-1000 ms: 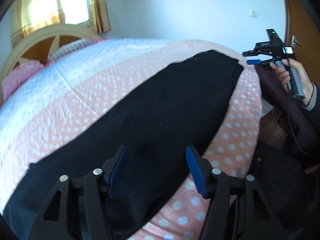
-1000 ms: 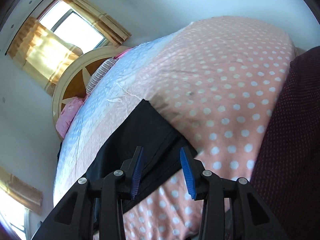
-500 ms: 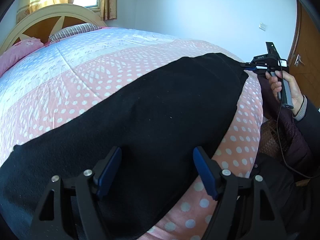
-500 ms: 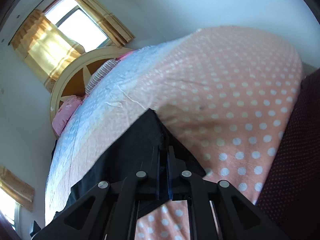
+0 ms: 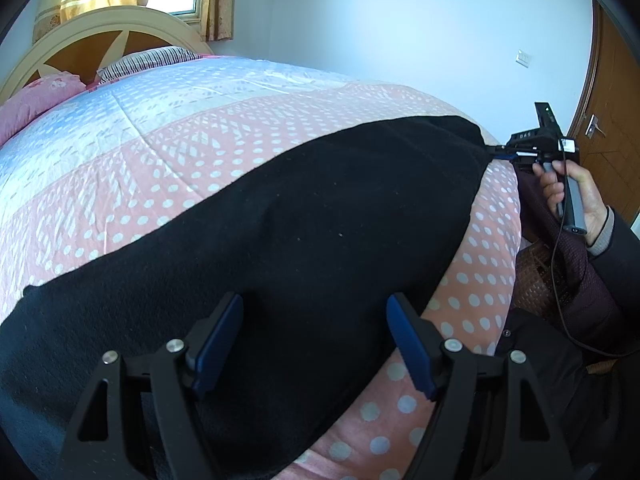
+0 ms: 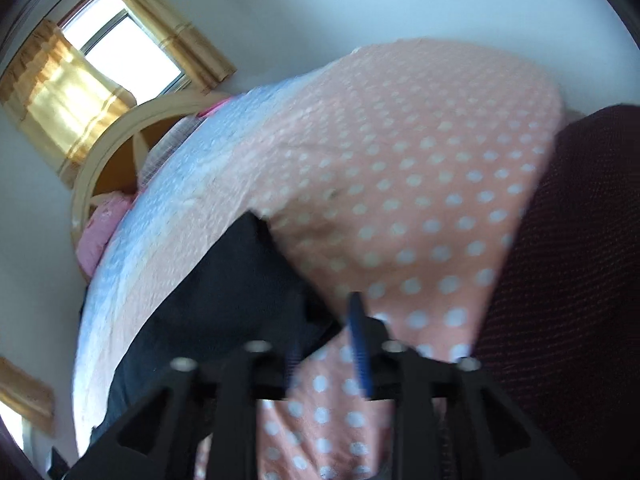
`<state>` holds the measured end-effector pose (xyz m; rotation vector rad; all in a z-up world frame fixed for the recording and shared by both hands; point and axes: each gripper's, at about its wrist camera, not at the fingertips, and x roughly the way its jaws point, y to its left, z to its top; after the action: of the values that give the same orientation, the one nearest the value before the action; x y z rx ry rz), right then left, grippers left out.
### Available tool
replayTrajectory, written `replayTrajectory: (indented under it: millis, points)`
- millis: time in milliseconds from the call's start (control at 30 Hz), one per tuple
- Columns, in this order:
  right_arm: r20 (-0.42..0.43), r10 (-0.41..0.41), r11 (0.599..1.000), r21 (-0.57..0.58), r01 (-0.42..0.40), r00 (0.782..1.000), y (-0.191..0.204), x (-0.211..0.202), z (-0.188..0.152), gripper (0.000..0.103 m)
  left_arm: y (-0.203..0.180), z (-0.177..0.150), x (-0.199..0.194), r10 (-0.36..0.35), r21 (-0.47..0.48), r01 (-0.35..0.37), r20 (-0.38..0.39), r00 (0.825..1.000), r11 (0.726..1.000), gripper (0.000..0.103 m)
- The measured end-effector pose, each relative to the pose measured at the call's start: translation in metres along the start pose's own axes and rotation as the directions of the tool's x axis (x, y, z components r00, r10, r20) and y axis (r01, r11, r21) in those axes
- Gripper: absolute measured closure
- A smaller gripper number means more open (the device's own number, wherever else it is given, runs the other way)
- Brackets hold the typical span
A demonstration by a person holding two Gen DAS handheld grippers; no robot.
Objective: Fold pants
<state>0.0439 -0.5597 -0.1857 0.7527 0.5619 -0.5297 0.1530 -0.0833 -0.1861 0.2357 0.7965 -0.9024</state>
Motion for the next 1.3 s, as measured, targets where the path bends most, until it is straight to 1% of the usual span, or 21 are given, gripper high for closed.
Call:
replayTrajectory:
  millis: [67, 167, 233, 333, 367, 433, 467, 500, 600, 633, 700, 767, 833, 900, 967, 1067, 1100, 1167, 1200, 1233, 1300]
  points:
    - [0.032, 0.021, 0.999, -0.035, -0.02, 0.999, 0.009, -0.011, 0.003, 0.057, 0.0, 0.0, -0.001, -0.001, -0.002, 0.001, 0.003, 1.0, 1.0, 0.025]
    - [0.041, 0.118, 0.98, -0.164, -0.11, 0.992, 0.043, -0.021, -0.002, 0.057, 0.0, -0.002, -0.012, 0.007, -0.012, -0.006, 0.046, 0.999, 1.0, 0.025]
    - [-0.005, 0.194, 0.952, -0.242, -0.189, 0.981, 0.067, -0.015, -0.01, 0.057, 0.006, -0.003, -0.026, 0.008, -0.039, -0.004, 0.092, 0.996, 0.999, 0.025]
    - [-0.094, 0.265, 0.924, -0.261, -0.281, 0.96, 0.086, 0.009, -0.018, 0.057, 0.023, -0.008, -0.047, 0.045, -0.095, -0.031, 0.151, 0.988, 0.995, 0.023]
    - [-0.123, 0.239, 0.93, -0.258, -0.263, 0.963, 0.087, 0.021, -0.021, 0.057, 0.03, -0.01, -0.05, 0.075, -0.111, -0.06, 0.145, 0.987, 0.992, 0.022]
    - [-0.122, 0.063, 0.961, -0.261, -0.093, 0.991, 0.081, 0.04, -0.025, 0.057, 0.043, -0.015, -0.048, 0.144, -0.125, -0.132, 0.093, 0.985, 0.983, 0.021]
    - [-0.117, 0.035, 0.968, -0.244, -0.063, 0.993, 0.073, 0.044, -0.025, 0.057, 0.049, -0.018, -0.044, 0.182, -0.125, -0.175, 0.049, 0.982, 0.977, 0.021]
    - [-0.111, 0.065, 0.972, -0.218, -0.088, 0.992, 0.067, 0.041, -0.023, 0.057, 0.054, -0.021, -0.04, 0.207, -0.129, -0.204, 0.008, 0.978, 0.97, 0.021]
    - [-0.08, -0.015, 0.968, -0.251, -0.005, 0.997, 0.073, 0.027, -0.023, 0.057, 0.059, -0.028, -0.047, 0.214, -0.136, -0.213, -0.007, 0.977, 0.967, 0.021]
    - [-0.072, -0.009, 0.965, -0.26, -0.01, 0.997, 0.075, 0.021, -0.024, 0.057, 0.059, -0.029, -0.05, 0.225, -0.126, -0.224, -0.004, 0.974, 0.967, 0.021]
    - [-0.087, 0.06, 0.955, -0.286, -0.083, 0.994, 0.091, 0.007, -0.032, 0.057, 0.062, -0.036, -0.059, 0.254, -0.118, -0.251, 0.006, 0.967, 0.961, 0.021]
    - [-0.128, 0.147, 0.917, -0.354, -0.184, 0.981, 0.122, -0.007, -0.053, 0.057, 0.068, -0.041, -0.071, 0.277, -0.134, -0.271, 0.027, 0.961, 0.953, 0.021]
    - [-0.197, 0.234, 0.847, -0.439, -0.299, 0.952, 0.157, -0.017, -0.081, 0.057, 0.076, -0.045, -0.088, 0.318, -0.167, -0.306, 0.053, 0.947, 0.937, 0.02]
    - [-0.293, 0.282, 0.755, -0.52, -0.4, 0.913, 0.194, -0.021, -0.119, 0.057, 0.09, -0.051, -0.101, 0.357, -0.207, -0.339, 0.055, 0.932, 0.918, 0.019]
    - [-0.366, 0.291, 0.679, -0.572, -0.46, 0.884, 0.217, -0.023, -0.154, 0.057, 0.102, -0.058, -0.108, 0.395, -0.238, -0.376, 0.038, 0.918, 0.896, 0.017]
    - [-0.478, 0.208, 0.624, -0.607, -0.492, 0.854, 0.234, -0.004, -0.201, 0.057, 0.118, -0.07, -0.114, 0.458, -0.269, -0.442, -0.003, 0.889, 0.856, 0.017]
    - [-0.483, 0.176, 0.617, -0.625, -0.478, 0.858, 0.236, 0.006, -0.211, 0.056, 0.124, -0.074, -0.115, 0.471, -0.276, -0.457, -0.018, 0.882, 0.845, 0.017]
    - [-0.431, 0.161, 0.572, -0.693, -0.44, 0.888, 0.238, -0.003, -0.218, 0.057, 0.138, -0.088, -0.115, 0.497, -0.296, -0.496, -0.076, 0.864, 0.816, 0.017]
    - [-0.424, 0.146, 0.564, -0.707, -0.427, 0.894, 0.239, -0.006, -0.22, 0.057, 0.144, -0.095, -0.117, 0.486, -0.321, -0.485, -0.082, 0.87, 0.814, 0.013]
    - [-0.427, 0.144, 0.56, -0.708, -0.43, 0.893, 0.242, -0.011, -0.22, 0.057, 0.146, -0.099, -0.121, 0.47, -0.348, -0.462, -0.069, 0.88, 0.815, 0.012]
    - [-0.466, 0.186, 0.526, -0.696, -0.488, 0.865, 0.251, -0.027, -0.227, 0.057, 0.148, -0.104, -0.13, 0.462, -0.352, -0.451, -0.056, 0.885, 0.82, 0.012]
